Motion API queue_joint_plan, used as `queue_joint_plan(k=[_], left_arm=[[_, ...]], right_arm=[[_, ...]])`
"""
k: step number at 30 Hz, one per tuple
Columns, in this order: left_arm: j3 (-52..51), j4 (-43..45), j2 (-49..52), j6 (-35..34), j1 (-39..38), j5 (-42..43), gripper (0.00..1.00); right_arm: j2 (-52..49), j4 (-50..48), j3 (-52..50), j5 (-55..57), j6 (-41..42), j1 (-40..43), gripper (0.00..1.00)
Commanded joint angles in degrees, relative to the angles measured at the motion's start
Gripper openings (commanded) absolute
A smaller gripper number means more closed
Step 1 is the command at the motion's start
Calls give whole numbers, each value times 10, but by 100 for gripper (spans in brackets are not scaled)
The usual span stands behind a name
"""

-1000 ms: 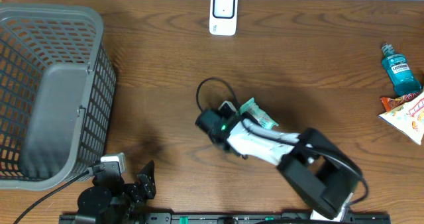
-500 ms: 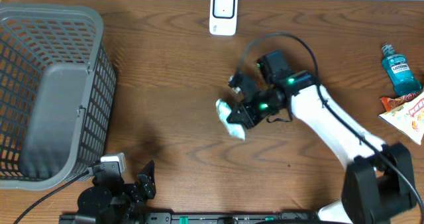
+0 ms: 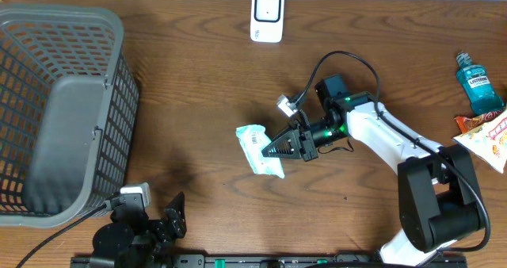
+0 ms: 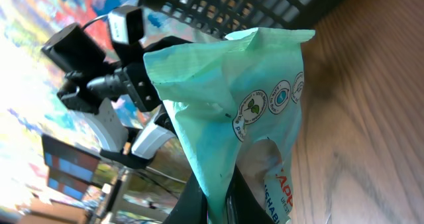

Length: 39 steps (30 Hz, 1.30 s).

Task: Scan the item barcode
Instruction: 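Hold the wet-wipes pack against the scanner with the right gripper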

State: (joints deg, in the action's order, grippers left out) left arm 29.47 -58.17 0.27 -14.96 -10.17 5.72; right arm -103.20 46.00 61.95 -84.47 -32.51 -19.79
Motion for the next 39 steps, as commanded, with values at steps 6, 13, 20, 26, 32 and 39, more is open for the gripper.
queue_joint_plan(k=[6, 13, 20, 26, 32, 39], left_arm=[[0, 0, -1, 5, 2, 3, 86], [0, 0, -1, 5, 2, 3, 86], [0, 0, -1, 5, 2, 3, 86], [0, 0, -1, 5, 2, 3, 86], [0, 0, -1, 5, 2, 3, 86], [0, 0, -1, 5, 2, 3, 86]], right_arm=[[2, 1, 1, -50, -110, -36, 1], [2, 1, 1, -50, -137, -40, 1], [2, 1, 1, -50, -158, -49, 1], [2, -33, 2, 136, -32, -57, 1], [2, -143, 38, 436, 250, -58, 1], [1, -141, 134, 732, 269, -58, 1]])
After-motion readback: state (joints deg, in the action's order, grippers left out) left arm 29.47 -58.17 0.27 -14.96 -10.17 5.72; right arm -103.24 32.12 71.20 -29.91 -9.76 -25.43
